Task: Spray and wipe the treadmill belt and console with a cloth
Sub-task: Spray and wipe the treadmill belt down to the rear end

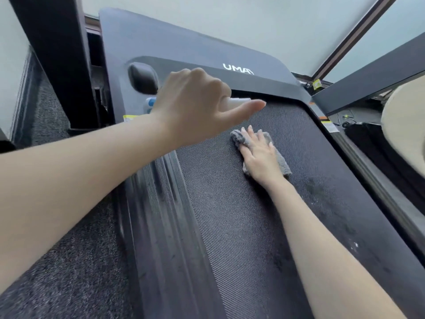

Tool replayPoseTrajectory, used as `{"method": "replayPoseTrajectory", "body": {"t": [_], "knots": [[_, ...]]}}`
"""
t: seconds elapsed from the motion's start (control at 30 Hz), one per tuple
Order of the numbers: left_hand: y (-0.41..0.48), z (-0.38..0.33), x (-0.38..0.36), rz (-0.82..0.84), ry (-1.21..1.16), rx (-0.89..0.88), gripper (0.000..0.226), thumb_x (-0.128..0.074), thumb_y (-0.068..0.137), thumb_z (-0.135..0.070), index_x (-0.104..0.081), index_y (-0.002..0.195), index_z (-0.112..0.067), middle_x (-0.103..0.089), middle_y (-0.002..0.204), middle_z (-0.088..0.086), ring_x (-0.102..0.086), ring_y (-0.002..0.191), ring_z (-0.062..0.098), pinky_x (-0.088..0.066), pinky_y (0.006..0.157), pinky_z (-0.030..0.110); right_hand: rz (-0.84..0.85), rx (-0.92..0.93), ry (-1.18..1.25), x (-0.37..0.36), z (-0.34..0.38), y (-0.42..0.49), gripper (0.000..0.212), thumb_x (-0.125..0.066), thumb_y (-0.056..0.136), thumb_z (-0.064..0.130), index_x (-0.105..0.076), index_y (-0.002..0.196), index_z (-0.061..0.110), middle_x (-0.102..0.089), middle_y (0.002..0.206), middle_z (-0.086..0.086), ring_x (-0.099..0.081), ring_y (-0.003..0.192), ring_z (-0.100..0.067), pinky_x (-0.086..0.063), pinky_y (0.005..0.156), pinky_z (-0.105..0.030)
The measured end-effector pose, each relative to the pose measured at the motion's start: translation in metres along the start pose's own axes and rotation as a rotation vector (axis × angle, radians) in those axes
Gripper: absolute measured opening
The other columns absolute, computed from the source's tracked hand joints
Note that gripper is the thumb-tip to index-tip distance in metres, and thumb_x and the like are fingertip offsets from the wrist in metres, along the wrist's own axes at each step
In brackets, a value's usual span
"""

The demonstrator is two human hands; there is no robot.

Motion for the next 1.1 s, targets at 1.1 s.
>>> {"method": "replayPoseTrajectory", "body": {"t": [1.1], "knots": [[0.002, -0.005, -0.007, 0.066, -0.046, -0.075, 0.068, -0.026, 0.084, -0.074, -0.026, 0.046, -0.017, -0.033, 0.04, -0.002, -0.034, 0.04, 0.016, -0.018, 0.048, 0.023, 0.008, -0.293, -0.08, 0.026, -0.087, 0.028, 0.053, -0.029, 0.103, 0.031, -0.012, 0.152, 0.02, -0.005, 0.161, -0.002, 0.001, 0.148, -0.023, 0.002, 0.118, -0.042]]}}
Point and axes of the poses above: each hand's wrist, its own y-axis towards the middle knuckle, its own x-axis out of the back of the hand, z = x × y, the point moved 8 cm from there along y, towards the middle knuckle
